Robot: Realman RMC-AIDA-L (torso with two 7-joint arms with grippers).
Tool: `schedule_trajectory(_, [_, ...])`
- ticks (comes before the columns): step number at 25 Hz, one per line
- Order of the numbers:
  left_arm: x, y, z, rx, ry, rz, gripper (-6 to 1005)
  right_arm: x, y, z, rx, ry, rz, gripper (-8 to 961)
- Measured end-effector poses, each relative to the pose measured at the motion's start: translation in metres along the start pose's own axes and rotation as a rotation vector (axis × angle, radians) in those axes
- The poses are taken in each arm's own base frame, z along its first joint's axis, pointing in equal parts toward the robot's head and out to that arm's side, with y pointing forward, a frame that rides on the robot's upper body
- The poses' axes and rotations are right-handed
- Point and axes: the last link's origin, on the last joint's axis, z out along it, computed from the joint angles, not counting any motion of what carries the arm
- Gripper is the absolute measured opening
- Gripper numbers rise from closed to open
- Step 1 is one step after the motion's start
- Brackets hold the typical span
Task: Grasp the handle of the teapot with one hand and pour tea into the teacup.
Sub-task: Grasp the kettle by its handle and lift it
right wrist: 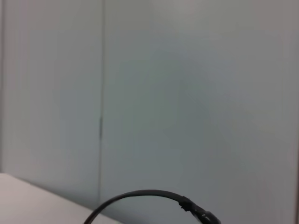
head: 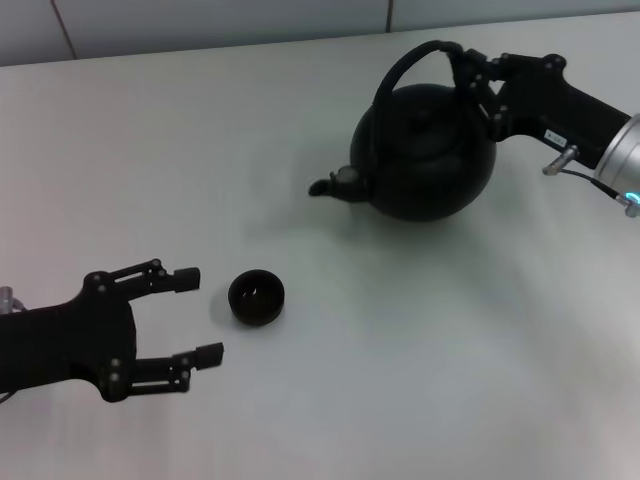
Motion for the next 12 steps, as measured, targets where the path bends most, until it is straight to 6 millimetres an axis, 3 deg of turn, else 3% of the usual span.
schedule_trajectory(12, [-0.002,-0.008,-0.011,0.090,-0.031,0.010,846,-0.006,0.005,0.012,-0.054,0.003,-0.037,86])
